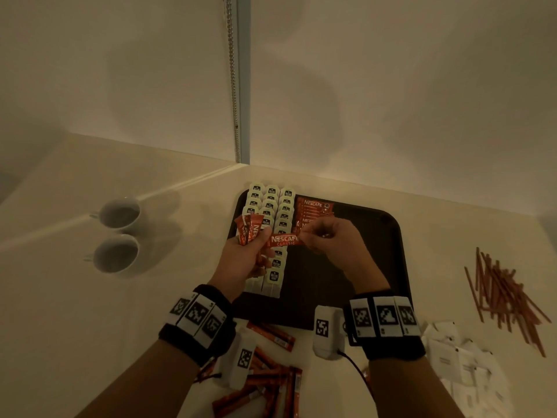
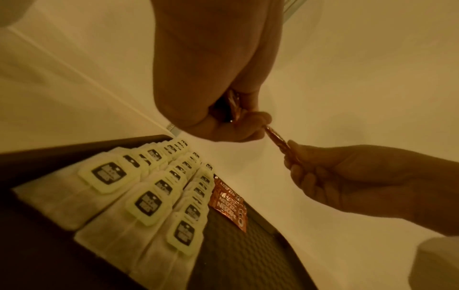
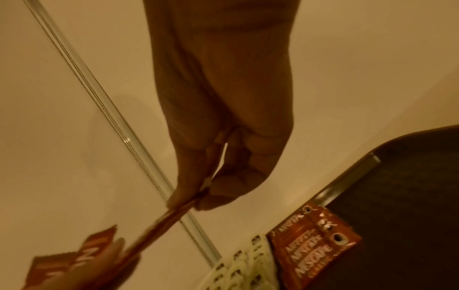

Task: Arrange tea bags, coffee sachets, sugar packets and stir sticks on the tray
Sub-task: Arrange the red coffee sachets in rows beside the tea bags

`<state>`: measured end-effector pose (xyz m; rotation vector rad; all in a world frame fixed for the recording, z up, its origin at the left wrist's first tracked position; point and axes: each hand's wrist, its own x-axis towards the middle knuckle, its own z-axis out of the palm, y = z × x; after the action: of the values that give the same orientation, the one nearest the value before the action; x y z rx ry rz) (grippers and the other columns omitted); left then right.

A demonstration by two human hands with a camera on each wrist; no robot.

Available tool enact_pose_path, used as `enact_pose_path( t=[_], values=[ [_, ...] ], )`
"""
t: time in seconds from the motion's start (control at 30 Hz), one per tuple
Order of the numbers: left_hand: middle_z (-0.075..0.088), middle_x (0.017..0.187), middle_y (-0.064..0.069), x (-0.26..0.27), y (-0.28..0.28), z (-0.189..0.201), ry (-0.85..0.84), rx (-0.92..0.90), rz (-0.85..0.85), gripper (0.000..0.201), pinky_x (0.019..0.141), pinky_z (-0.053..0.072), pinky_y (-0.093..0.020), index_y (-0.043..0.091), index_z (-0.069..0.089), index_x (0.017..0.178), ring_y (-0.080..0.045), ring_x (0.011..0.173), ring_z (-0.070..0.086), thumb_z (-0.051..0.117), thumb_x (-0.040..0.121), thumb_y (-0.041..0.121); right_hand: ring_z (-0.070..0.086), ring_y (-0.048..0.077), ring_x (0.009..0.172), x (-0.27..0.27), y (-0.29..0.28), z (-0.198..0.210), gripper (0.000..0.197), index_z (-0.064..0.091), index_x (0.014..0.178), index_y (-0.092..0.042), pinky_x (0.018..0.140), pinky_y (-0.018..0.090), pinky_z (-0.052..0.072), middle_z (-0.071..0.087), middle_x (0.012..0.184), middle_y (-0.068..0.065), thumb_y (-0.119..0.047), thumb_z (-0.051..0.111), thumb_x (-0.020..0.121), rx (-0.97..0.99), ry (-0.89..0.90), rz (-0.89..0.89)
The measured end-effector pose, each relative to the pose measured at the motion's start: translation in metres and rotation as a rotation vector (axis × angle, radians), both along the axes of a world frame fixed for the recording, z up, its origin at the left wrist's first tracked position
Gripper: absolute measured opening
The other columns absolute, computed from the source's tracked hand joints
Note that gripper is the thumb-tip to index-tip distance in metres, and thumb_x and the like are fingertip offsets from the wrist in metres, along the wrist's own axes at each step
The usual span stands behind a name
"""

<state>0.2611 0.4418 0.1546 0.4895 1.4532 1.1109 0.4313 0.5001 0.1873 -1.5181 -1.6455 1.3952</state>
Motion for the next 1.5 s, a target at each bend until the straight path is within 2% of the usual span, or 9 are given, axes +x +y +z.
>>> enact_pose_path(
  t=[0.07,0.13,0.27,0.37,0.47,0.67,0.87,1.23,1.5],
  values=[
    [0.058,0.053,0.001,-0.003,-0.001,0.001,0.021,-0.011,-0.046,0.028,0.049,0.047,-0.024,0.012,0.060,0.076,-0.012,0.048,0.055,0.062,0.089,0.037,0.059,0.005,0.071,0.009,0.000,-0.005,0.007,0.067,0.086,-0.018,0.062,0.016,0.047,0.066,0.082,-0.004,-0.012,0.067,0.083,-0.045,-0.068,0.131],
    [0.052,0.051,0.003,-0.008,0.000,0.001,0.051,-0.009,-0.090,0.027,0.048,0.045,-0.024,0.013,0.058,0.077,-0.011,0.046,0.050,0.062,0.089,0.036,0.061,0.006,0.073,0.020,0.002,-0.013,0.011,0.069,0.090,-0.016,0.066,0.017,0.049,0.068,0.083,-0.002,-0.008,0.065,0.084,-0.098,-0.041,0.171],
    [0.051,0.055,0.004,-0.026,0.001,0.003,0.058,0.001,-0.059,0.024,0.043,0.041,-0.021,0.011,0.066,0.096,-0.010,0.046,0.046,0.060,0.091,0.034,0.062,0.009,0.089,0.046,0.017,-0.043,0.014,0.067,0.093,-0.022,0.070,0.018,0.047,0.065,0.099,-0.005,-0.011,0.064,0.085,-0.055,-0.156,0.016],
    [0.053,0.058,0.004,-0.036,0.001,0.004,0.065,0.006,-0.023,0.022,0.043,0.042,-0.021,0.014,0.066,0.097,-0.008,0.046,0.048,0.057,0.093,0.033,0.060,0.006,0.094,0.059,0.029,-0.072,0.014,0.066,0.093,-0.021,0.082,0.021,0.047,0.064,0.102,-0.006,-0.010,0.065,0.084,-0.004,-0.234,-0.089],
    [0.054,0.061,0.003,-0.039,-0.001,0.002,0.069,-0.010,-0.005,0.020,0.045,0.042,-0.021,0.015,0.067,0.095,-0.009,0.049,0.049,0.056,0.094,0.032,0.056,0.004,0.095,0.060,0.037,-0.094,0.016,0.062,0.090,-0.024,0.091,0.025,0.043,0.062,0.101,-0.009,-0.011,0.067,0.082,-0.004,-0.291,-0.086],
    [0.059,0.066,-0.001,-0.040,-0.002,0.003,0.047,-0.015,0.002,0.022,0.049,0.043,-0.023,0.014,0.067,0.095,-0.012,0.053,0.053,0.056,0.093,0.033,0.052,-0.003,0.084,0.049,0.052,-0.114,0.014,0.065,0.094,-0.019,0.081,0.016,0.039,0.059,0.094,-0.014,-0.012,0.067,0.083,0.075,-0.306,-0.140],
    [0.069,0.072,-0.005,-0.043,-0.002,0.006,-0.027,-0.011,-0.004,0.019,0.048,0.045,-0.022,0.011,0.063,0.100,-0.015,0.054,0.060,0.050,0.096,0.024,0.056,0.006,0.093,0.044,0.056,-0.125,0.016,0.065,0.098,-0.016,0.083,0.020,0.041,0.062,0.100,-0.006,-0.013,0.068,0.083,0.138,-0.310,-0.205],
    [0.075,0.092,-0.006,-0.042,-0.002,0.007,-0.071,0.032,-0.020,0.020,0.056,0.054,-0.024,0.013,0.061,0.109,-0.020,0.078,0.071,0.045,0.098,0.009,0.056,0.007,0.097,0.043,0.057,-0.130,0.018,0.064,0.100,-0.018,0.087,0.022,0.044,0.062,0.107,-0.002,-0.016,0.068,0.083,0.135,-0.348,-0.229],
    [0.067,0.085,-0.012,-0.037,-0.002,0.002,-0.036,0.052,-0.007,0.011,0.065,0.057,-0.026,0.008,0.064,0.098,-0.022,0.080,0.067,0.053,0.095,0.011,0.055,0.009,0.099,0.040,0.060,-0.127,0.019,0.063,0.101,-0.017,0.088,0.023,0.043,0.061,0.109,0.000,-0.015,0.068,0.083,0.144,-0.365,-0.214]
  ],
)
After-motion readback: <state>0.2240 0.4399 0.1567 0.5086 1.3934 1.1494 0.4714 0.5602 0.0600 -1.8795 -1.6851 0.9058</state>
